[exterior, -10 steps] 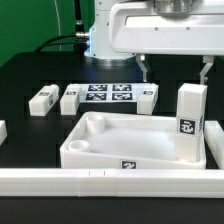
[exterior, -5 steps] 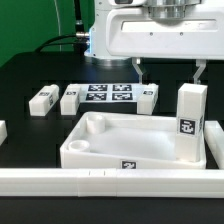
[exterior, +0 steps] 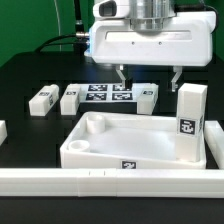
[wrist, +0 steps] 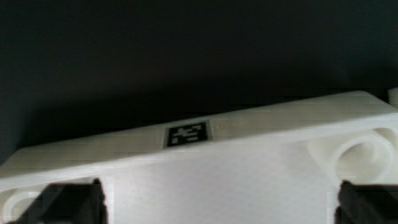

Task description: Assemble desk

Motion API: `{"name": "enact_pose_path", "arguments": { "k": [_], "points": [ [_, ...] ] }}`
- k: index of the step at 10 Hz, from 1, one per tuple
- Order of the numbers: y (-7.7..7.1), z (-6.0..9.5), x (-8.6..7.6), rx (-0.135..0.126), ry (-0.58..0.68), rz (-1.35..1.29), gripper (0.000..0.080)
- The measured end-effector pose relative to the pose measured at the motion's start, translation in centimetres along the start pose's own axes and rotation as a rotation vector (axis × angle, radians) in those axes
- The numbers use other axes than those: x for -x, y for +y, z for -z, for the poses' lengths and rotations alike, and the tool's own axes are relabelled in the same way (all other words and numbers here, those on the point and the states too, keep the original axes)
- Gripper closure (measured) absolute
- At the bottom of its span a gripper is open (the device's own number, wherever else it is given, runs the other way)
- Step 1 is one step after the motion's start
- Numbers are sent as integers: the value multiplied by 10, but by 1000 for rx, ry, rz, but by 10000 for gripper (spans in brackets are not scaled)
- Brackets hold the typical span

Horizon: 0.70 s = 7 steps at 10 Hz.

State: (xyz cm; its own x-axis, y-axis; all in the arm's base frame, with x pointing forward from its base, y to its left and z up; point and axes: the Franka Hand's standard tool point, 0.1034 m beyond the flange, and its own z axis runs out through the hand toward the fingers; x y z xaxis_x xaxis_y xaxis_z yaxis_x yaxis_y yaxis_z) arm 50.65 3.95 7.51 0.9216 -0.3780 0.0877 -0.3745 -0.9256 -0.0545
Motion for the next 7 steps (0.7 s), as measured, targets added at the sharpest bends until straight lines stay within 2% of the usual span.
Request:
{"name": "enact_pose_path", "arguments": {
  "k": [2, 3, 4, 5, 7],
  "points": [
    [1, -1, 1, 1, 0, 3, 151],
    [11, -5, 2, 0, 22, 44, 151],
    [29, -12, 10, 9, 27, 108, 151],
    [38, -14, 13, 14, 18, 190, 151],
    [36, -14, 12, 14, -3, 182, 151]
  ]
}}
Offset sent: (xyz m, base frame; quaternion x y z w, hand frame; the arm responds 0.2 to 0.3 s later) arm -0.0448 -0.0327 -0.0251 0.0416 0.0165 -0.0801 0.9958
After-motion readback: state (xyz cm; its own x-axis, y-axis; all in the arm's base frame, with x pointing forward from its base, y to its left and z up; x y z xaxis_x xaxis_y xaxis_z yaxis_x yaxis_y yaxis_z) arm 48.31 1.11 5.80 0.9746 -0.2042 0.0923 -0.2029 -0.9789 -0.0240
